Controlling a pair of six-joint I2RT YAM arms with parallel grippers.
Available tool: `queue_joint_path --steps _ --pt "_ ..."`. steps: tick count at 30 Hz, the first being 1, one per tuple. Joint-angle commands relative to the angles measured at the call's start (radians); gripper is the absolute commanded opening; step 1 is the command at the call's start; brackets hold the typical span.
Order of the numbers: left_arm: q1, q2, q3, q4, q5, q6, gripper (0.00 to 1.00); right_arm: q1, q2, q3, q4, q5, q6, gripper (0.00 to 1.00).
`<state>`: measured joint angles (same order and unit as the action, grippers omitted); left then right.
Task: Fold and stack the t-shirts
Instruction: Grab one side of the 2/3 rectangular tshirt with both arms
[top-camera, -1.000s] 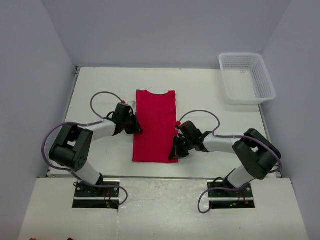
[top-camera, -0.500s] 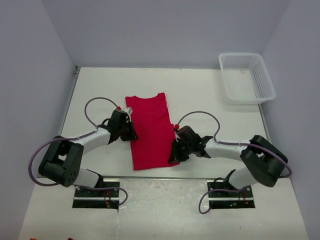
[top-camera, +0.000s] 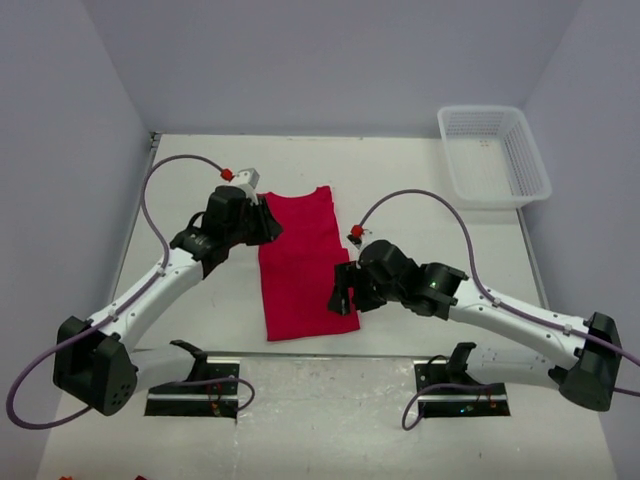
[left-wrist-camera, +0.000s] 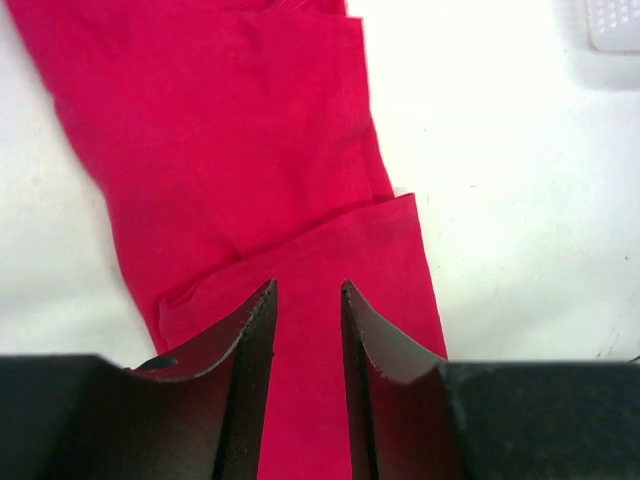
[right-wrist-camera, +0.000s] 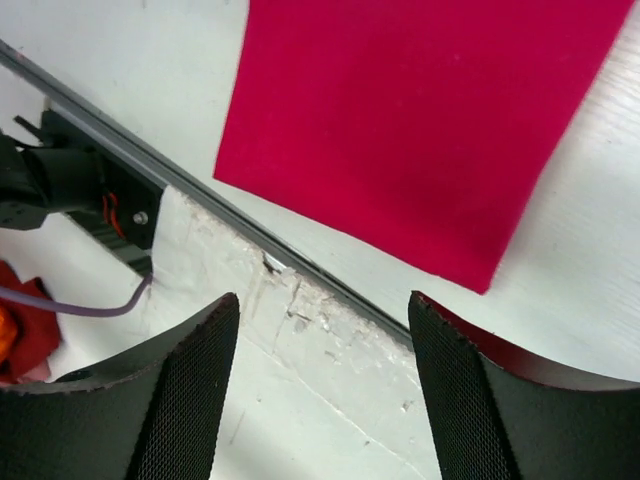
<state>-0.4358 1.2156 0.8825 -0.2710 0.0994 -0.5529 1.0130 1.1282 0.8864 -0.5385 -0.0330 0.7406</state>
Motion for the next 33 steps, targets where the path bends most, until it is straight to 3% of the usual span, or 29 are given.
queue_joint_path --steps 1,4,8,10,17,23,27,33 --pt "-0.024 -0.031 0.013 -0.238 -0.127 -0.128 0.33 -0.001 -0.013 -0.032 -0.129 0.073 0.028 0.70" --pt "-0.107 -0.143 -0.103 -0.307 -0.167 -0.280 0.30 -0.008 0.002 -0.139 -0.063 0.070 0.081 0.72" --pt "-0.263 -0.211 -0.139 -0.408 -0.288 -0.471 0.29 -0.071 0.028 -0.233 0.050 0.016 0.086 0.75" --pt "-0.329 -0.208 -0.142 -0.451 -0.346 -0.508 0.29 -0.094 0.024 -0.276 0.104 0.007 0.089 0.82" --pt "-0.454 -0.165 -0.168 -0.505 -0.385 -0.634 0.29 -0.168 0.033 -0.345 0.192 -0.062 0.095 0.83" --pt "-0.527 -0.100 -0.152 -0.553 -0.406 -0.723 0.29 -0.168 0.036 -0.420 0.278 -0.097 0.150 0.73" --pt "-0.572 -0.087 -0.146 -0.567 -0.421 -0.760 0.29 -0.168 0.005 -0.463 0.304 -0.076 0.186 0.58" --pt "-0.598 -0.106 -0.135 -0.568 -0.440 -0.774 0.29 -0.168 0.038 -0.486 0.324 -0.051 0.195 0.50"
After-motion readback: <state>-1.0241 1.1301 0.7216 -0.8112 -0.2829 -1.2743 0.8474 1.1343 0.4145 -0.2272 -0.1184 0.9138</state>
